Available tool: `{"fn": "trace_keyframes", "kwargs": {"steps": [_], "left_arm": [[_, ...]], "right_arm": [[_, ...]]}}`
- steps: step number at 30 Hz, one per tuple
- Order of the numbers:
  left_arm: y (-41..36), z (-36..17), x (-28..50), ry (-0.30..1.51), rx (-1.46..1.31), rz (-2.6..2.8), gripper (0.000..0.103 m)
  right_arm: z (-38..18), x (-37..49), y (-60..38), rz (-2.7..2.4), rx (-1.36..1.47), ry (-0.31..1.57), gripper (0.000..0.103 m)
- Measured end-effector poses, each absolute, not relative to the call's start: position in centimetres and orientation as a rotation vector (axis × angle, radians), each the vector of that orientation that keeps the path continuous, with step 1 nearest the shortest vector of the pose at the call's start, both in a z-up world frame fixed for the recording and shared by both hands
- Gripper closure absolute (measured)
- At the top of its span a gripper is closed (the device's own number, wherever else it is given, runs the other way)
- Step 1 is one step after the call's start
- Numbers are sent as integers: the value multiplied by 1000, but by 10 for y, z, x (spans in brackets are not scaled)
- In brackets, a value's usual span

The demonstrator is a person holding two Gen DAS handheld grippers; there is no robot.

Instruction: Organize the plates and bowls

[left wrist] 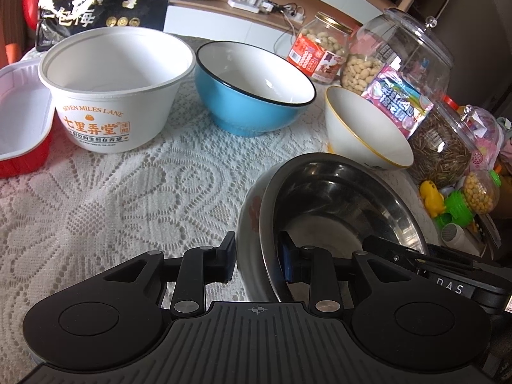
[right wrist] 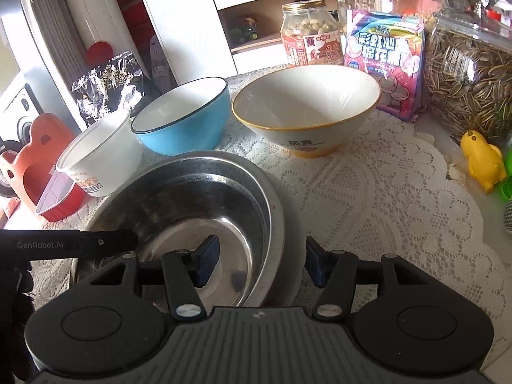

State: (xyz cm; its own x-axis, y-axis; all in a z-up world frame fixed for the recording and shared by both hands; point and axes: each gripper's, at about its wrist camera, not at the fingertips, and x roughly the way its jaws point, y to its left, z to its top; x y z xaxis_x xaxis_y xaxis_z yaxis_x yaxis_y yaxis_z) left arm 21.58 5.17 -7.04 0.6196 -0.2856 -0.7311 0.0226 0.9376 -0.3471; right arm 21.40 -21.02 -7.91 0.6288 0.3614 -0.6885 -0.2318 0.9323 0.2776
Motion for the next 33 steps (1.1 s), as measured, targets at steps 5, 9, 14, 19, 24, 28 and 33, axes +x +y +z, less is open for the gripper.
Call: {"fn": "trace_keyframes", "kwargs": {"steps": [5, 9, 14, 19, 24, 28, 33], "left_arm": [[64, -49, 207, 765, -354, -139, 72], [74, -21, 205, 636, -380, -91, 72], [75, 16, 247, 604, -443, -190, 72], [52, 50, 324, 688, -352, -318, 72], [72, 40, 371, 738, -313, -316, 72], [104, 6, 381, 778, -403, -237, 72], [96, 8, 381, 771, -432, -317, 72]], "right_arm": [[-79, 214, -205, 318, 104, 802, 46], [-68, 208, -207, 269, 56, 698, 47], [-43, 217, -223, 245, 58, 595, 46], [-26, 258, -245, 180, 157, 666, 46], [-20, 287, -251, 113, 173, 735, 46], [-22, 299, -240, 136, 184, 758, 46], [-25, 307, -221, 82, 132, 682, 46]]}}
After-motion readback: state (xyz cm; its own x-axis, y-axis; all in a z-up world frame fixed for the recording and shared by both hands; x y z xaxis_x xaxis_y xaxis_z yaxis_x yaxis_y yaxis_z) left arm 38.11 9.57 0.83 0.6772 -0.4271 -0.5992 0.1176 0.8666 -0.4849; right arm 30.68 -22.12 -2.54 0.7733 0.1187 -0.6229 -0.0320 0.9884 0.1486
